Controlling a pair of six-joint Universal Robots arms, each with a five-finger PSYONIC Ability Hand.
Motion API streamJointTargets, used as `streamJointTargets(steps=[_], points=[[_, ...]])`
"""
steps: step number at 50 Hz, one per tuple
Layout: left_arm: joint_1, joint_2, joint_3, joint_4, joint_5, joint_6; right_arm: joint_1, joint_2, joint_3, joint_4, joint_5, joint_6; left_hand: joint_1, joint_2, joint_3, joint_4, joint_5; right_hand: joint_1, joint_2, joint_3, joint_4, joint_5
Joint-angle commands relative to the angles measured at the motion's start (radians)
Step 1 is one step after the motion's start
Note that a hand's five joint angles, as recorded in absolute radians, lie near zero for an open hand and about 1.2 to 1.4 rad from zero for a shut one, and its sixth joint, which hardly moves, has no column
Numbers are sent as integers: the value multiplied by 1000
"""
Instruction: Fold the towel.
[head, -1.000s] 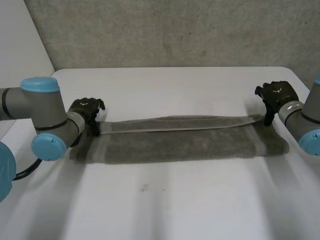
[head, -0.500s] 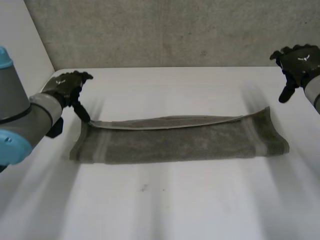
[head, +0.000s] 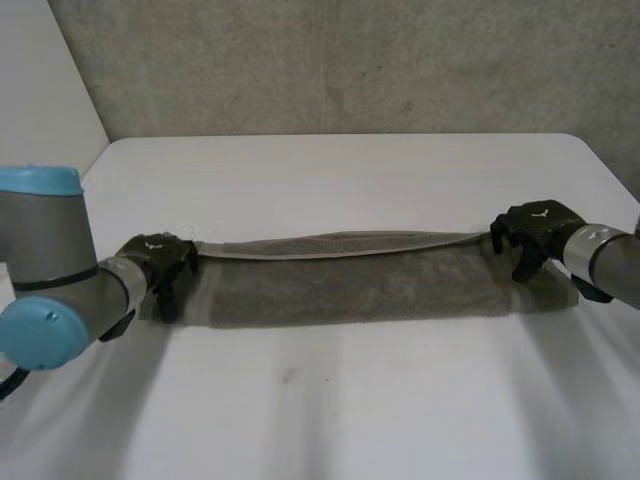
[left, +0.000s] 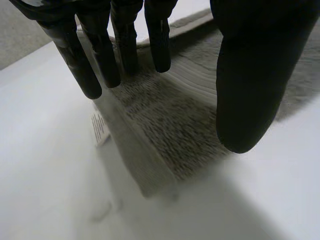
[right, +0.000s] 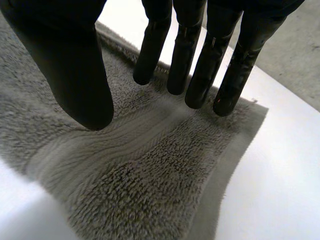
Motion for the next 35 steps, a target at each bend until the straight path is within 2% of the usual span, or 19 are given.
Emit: streamJointTargets(steps=[1,2,3,4,5,9,15,21,25,35], points=[[0,-145,201,-1,-4,-8,40,159,-172,1,20,7,53,53,53,52,53,-222,-114,-114,-113,-105],[0,-174,239,-1,-3,-8,40,159,-172,1,20,7,12,12,12,12,13,-223,-115,-116,-115,-107],[0,-197,272,-1,-3,-6,46,174,-192,-2,32,8,-148,-148,-148,-149,-148,-601,-493,-493,-493,-485],[0,-197,272,-1,-3,-6,46,174,-192,-2,32,8,-150,-150,-150,-150,-149,-605,-497,-497,-496,-489],[-2,-214,302,-1,-1,-3,54,185,-207,-10,52,8,-271,-271,-271,-271,-270,-689,-581,-581,-580,-572],[0,-223,342,4,-1,-4,63,191,-217,-69,103,10,-271,-271,-271,-271,-270,-689,-581,-581,-580,-572],[-3,-205,327,-3,-6,-15,61,142,-164,-77,111,8,-271,-271,-271,-271,-270,-689,-581,-581,-580,-572],[-2,-113,177,5,-1,-14,40,16,-6,-85,94,-6,-271,-271,-271,-271,-270,-689,-581,-581,-580,-572],[-2,-59,98,14,-1,-14,-21,-60,108,-92,80,-10,-271,-271,-271,-271,-270,-678,-571,-571,-570,-562],[-2,77,-83,80,0,-15,-97,-114,244,-102,8,-63,-271,-271,-271,-271,-270,-675,-568,-568,-567,-559]])
